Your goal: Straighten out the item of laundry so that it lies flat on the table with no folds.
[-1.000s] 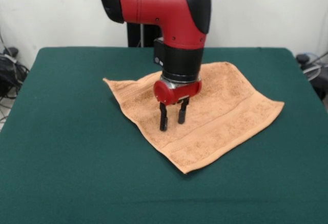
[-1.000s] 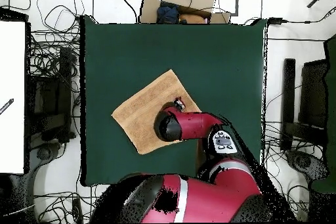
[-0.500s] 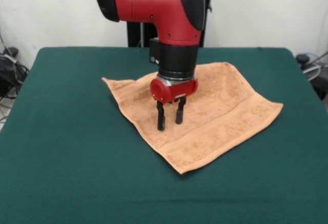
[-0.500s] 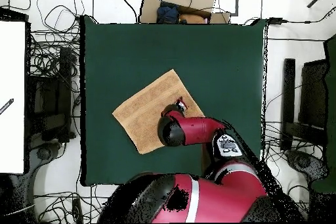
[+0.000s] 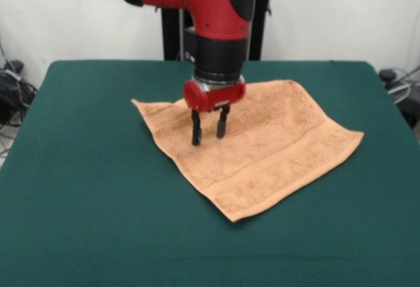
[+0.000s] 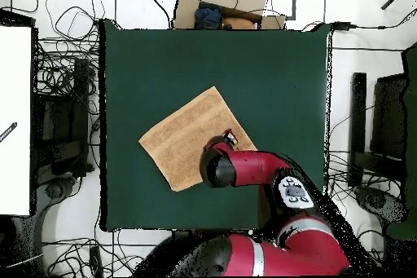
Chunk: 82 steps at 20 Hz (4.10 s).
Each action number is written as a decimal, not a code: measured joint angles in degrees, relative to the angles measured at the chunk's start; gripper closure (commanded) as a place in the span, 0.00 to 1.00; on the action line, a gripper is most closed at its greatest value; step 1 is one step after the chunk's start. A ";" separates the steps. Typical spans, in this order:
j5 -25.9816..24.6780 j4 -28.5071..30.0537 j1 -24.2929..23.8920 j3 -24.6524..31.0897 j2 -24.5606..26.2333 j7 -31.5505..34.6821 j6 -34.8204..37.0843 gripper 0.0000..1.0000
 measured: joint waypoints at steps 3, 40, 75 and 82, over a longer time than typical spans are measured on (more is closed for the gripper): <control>0.42 2.00 -1.05 -0.01 -4.02 0.00 5.65 0.00; 1.83 6.93 9.65 -0.97 -20.98 0.00 18.57 0.00; 1.95 7.42 9.65 -6.67 3.22 0.00 -10.38 0.00; 1.45 8.15 9.39 -7.95 5.72 0.00 -17.90 0.00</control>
